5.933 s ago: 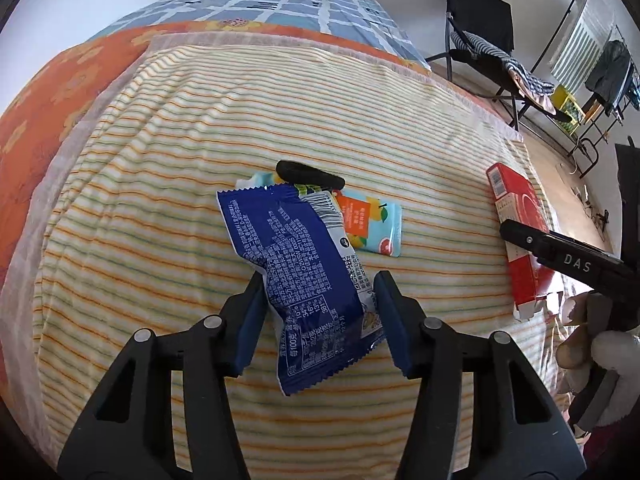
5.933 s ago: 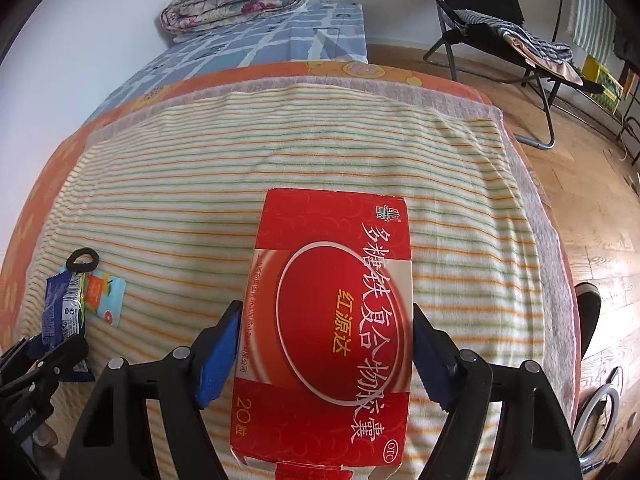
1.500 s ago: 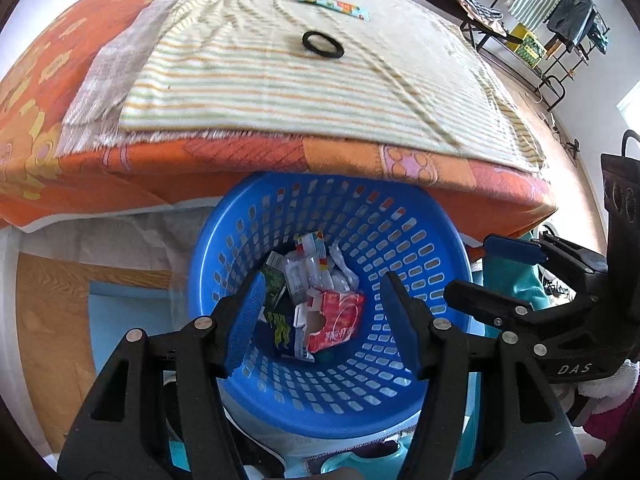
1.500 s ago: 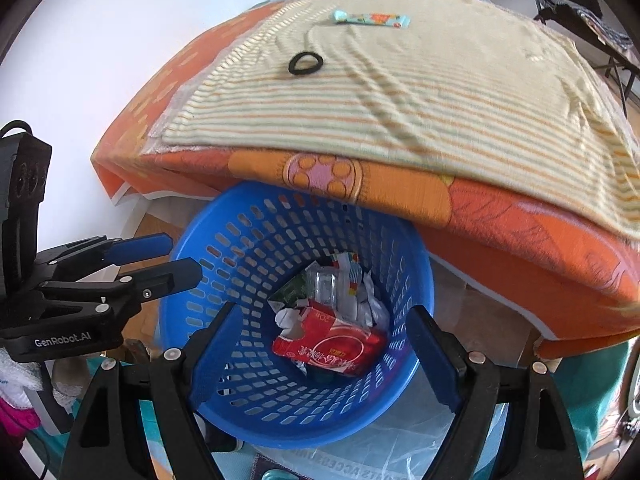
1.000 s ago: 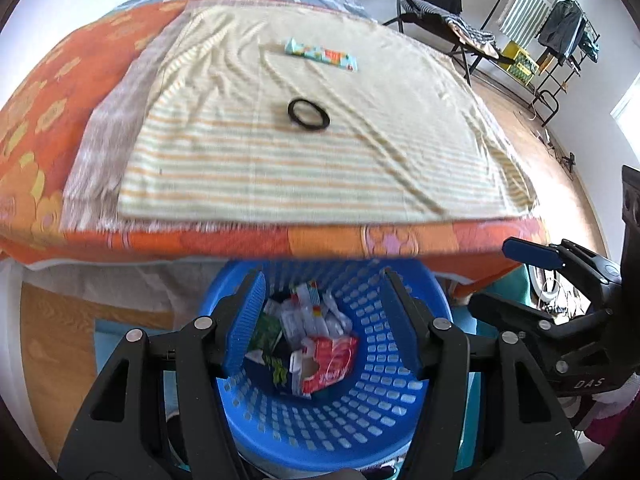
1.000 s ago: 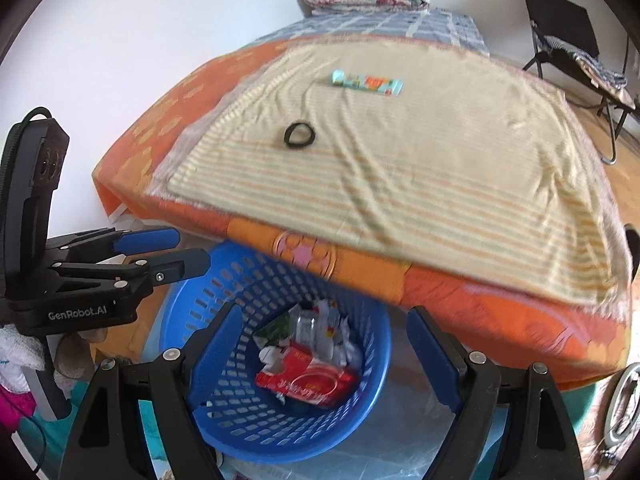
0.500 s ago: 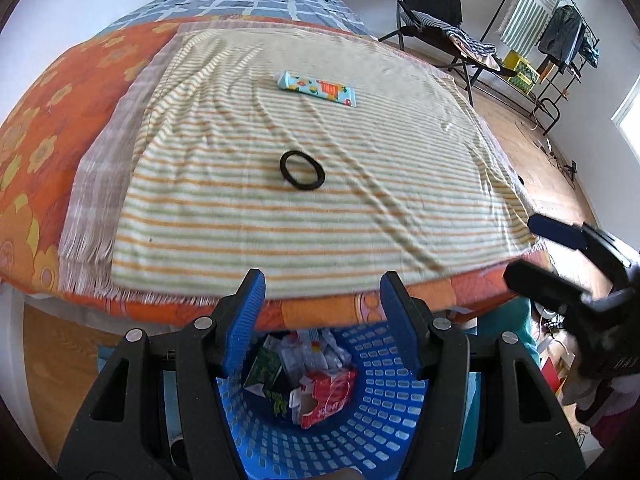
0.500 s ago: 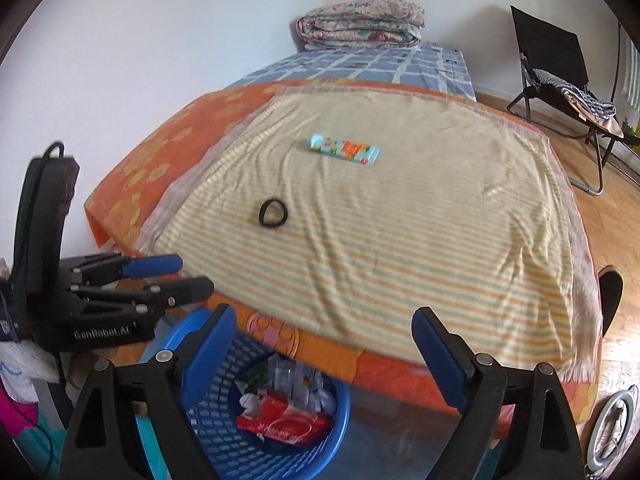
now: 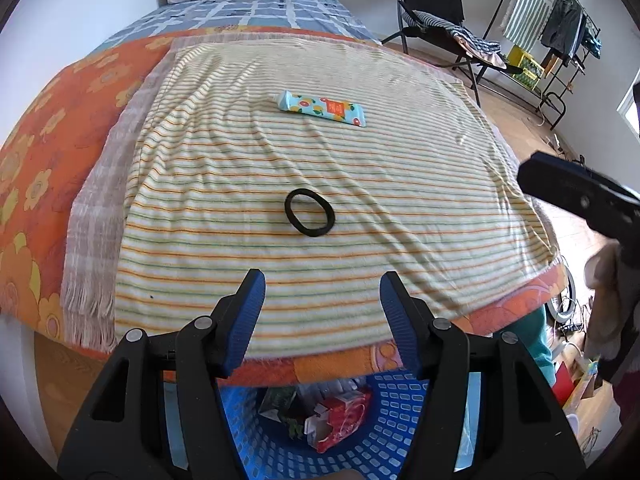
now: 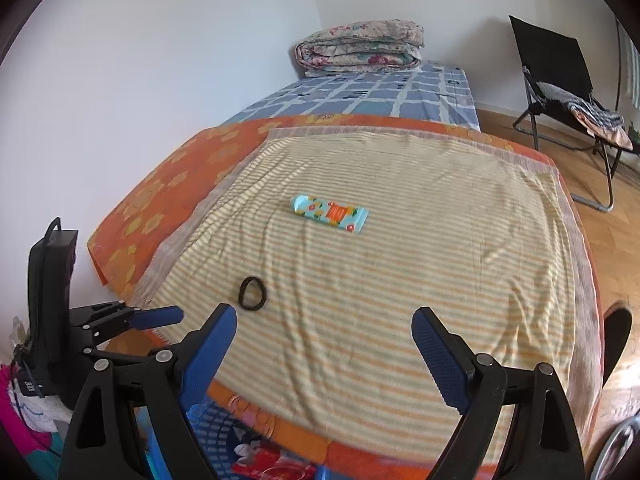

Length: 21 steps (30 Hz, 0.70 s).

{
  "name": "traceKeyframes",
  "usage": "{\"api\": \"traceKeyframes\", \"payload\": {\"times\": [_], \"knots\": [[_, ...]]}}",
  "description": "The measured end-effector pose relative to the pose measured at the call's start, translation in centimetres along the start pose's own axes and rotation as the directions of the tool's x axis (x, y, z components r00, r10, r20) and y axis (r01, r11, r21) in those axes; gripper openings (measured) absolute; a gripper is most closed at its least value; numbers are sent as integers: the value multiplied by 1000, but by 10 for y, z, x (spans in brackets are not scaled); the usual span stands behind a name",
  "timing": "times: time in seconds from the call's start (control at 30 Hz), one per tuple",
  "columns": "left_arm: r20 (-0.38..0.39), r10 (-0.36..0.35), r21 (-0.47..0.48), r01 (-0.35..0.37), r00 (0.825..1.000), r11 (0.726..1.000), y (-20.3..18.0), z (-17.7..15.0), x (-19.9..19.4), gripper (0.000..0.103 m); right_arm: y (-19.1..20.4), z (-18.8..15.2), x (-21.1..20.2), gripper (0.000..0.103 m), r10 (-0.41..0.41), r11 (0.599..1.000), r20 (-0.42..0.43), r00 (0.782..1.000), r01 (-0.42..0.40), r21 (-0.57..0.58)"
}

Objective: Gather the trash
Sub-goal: 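Move left tool to the black hair tie while right tool reaches the blue tube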

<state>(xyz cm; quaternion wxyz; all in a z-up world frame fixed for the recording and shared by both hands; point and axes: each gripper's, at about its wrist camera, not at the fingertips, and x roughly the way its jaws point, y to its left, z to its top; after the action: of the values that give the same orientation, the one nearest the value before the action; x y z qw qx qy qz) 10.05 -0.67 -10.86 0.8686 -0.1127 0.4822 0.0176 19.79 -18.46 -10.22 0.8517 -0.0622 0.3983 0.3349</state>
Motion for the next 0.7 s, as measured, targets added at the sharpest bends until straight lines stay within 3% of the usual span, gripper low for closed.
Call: {"api": "traceKeyframes", "payload": {"times": [0.47, 0.7], "knots": [[-33, -22, -48, 20, 999, 999, 23, 21, 29, 61, -11, 45, 86, 91, 45, 997, -75, 996, -49, -60], [-49, -40, -49, 37, 998, 998, 25, 32, 45, 46, -6, 62, 127, 90, 59, 992, -125, 990, -73, -107]]}}
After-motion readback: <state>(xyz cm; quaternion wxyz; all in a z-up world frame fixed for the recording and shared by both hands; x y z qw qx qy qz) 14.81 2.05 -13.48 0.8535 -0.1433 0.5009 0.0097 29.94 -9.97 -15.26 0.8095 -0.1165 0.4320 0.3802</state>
